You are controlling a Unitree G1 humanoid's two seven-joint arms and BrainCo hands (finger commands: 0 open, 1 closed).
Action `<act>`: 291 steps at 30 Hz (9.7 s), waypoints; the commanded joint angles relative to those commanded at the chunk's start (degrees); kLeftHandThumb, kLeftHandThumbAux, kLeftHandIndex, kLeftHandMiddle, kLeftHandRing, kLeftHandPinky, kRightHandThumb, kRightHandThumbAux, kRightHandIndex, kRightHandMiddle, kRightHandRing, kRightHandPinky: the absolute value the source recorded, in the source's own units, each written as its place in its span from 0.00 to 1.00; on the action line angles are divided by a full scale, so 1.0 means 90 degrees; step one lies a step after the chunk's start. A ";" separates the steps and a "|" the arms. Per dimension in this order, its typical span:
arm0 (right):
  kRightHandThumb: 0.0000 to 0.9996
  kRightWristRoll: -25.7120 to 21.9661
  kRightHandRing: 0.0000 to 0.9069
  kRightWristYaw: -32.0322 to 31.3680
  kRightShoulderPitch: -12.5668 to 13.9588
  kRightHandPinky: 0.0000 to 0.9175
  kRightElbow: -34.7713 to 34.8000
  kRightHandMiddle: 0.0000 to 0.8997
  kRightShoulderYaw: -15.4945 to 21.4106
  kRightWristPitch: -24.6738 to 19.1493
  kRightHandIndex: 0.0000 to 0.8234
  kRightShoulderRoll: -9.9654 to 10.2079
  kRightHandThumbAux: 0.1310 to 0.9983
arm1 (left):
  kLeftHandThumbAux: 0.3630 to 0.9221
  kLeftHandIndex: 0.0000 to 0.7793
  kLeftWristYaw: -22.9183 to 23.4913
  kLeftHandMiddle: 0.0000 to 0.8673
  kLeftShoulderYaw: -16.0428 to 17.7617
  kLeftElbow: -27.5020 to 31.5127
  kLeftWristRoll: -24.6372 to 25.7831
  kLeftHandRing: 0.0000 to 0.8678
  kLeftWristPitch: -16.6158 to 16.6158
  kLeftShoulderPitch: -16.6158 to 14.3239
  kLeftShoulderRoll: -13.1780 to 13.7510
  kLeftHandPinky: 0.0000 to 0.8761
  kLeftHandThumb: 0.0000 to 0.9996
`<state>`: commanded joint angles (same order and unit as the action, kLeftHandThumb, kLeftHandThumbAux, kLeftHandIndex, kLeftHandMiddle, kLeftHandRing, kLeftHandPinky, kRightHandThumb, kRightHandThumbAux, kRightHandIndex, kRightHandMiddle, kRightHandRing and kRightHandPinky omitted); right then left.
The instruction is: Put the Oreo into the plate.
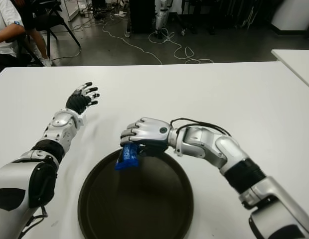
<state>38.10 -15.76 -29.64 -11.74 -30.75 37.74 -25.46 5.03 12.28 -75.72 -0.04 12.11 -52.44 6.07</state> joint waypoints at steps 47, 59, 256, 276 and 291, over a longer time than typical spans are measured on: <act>0.69 -0.2419 0.87 -0.1497 0.1159 0.87 0.1057 0.87 0.0552 -0.2172 0.53 0.0967 0.68 | 0.77 0.12 -0.0035 0.21 0.0034 0.0016 0.0084 0.22 0.0024 -0.0005 -0.0040 0.25 0.00; 0.69 -0.2061 0.86 -0.1651 0.1033 0.84 0.1031 0.86 0.0464 -0.1913 0.53 0.0748 0.69 | 0.77 0.13 -0.0043 0.22 0.0042 0.0013 0.0112 0.22 0.0006 -0.0013 -0.0049 0.25 0.01; 0.15 -0.4653 0.32 0.0286 -0.2143 0.41 -0.6995 0.25 0.4890 -0.3509 0.14 0.1203 0.69 | 0.72 0.11 0.0252 0.22 -0.0018 -0.0015 -0.0005 0.24 -0.0038 0.0007 -0.0019 0.31 0.01; 0.12 -0.4862 0.29 -0.0076 -0.2142 0.39 -0.7001 0.23 0.5130 -0.3639 0.11 0.1190 0.64 | 0.74 0.12 0.0206 0.23 -0.0085 -0.0014 -0.0092 0.25 -0.0015 0.0005 -0.0011 0.33 0.00; 0.11 -0.4816 0.30 -0.0116 -0.2135 0.39 -0.7001 0.23 0.5105 -0.3612 0.12 0.1177 0.64 | 0.72 0.12 0.0214 0.23 -0.0033 -0.0017 -0.0080 0.25 -0.0010 0.0009 -0.0024 0.33 0.00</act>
<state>-5.24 -16.81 -48.86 -74.76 15.20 5.23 -14.87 6.96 11.98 -75.87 -0.76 12.02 -52.35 5.86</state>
